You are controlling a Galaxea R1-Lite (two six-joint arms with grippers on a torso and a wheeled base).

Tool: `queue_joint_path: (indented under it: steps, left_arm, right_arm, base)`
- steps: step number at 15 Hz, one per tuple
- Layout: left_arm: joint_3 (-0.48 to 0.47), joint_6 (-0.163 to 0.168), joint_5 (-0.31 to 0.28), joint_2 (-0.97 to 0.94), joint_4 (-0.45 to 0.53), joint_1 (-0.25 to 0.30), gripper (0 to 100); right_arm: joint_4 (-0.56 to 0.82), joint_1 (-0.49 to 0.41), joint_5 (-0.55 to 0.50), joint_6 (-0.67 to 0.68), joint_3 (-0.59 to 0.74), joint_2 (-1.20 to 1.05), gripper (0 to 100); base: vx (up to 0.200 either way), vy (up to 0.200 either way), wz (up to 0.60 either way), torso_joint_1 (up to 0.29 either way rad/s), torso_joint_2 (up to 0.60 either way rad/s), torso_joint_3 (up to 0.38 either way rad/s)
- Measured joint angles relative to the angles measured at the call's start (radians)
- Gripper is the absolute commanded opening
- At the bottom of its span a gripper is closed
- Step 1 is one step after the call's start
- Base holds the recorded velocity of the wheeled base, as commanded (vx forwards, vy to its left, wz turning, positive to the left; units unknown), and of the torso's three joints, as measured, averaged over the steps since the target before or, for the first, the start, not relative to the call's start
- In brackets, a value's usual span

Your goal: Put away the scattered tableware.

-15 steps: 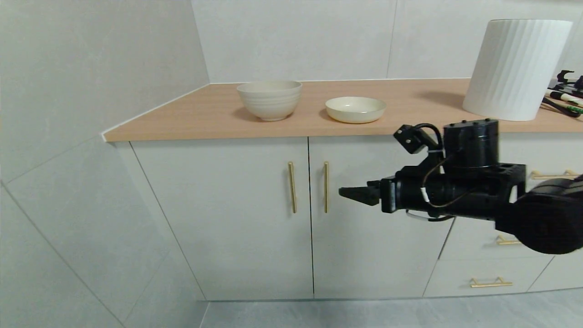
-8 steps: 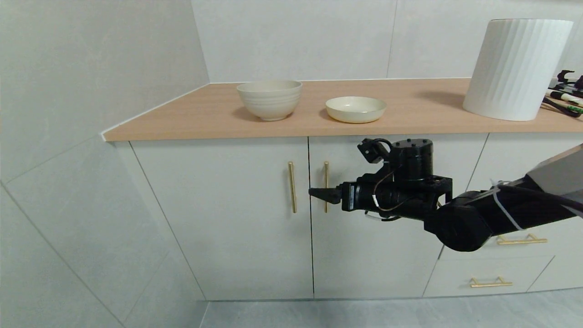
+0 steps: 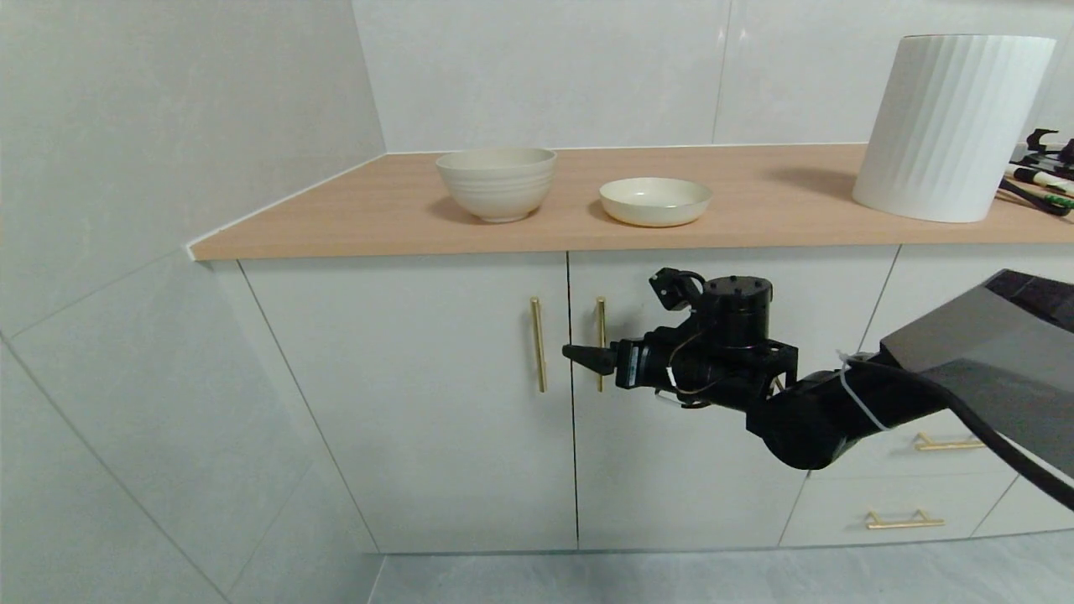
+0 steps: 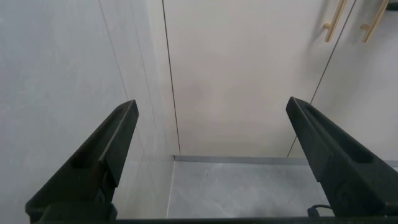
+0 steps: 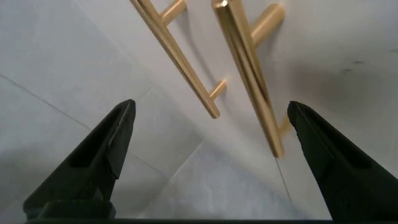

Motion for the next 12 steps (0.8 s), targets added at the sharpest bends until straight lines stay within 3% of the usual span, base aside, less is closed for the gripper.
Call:
queue_joint_path:
  steps: [5,12]
  left_arm:
    - [0.0,0.0,0.0,0.0,0.0,0.0,100]
    - [0.0,0.0,0.0,0.0,0.0,0.0,100]
  right_arm:
    - [-0.084,-0.007,-0.001,0.056,-0.039,0.059,100]
    - [-0.1,0.019,0.0,0.109,-0.044,0.084,100]
  base:
    - [0.0,0.0,0.0,0.0,0.0,0.0]
    - [0.0,0.0,0.0,0.0,0.0,0.0]
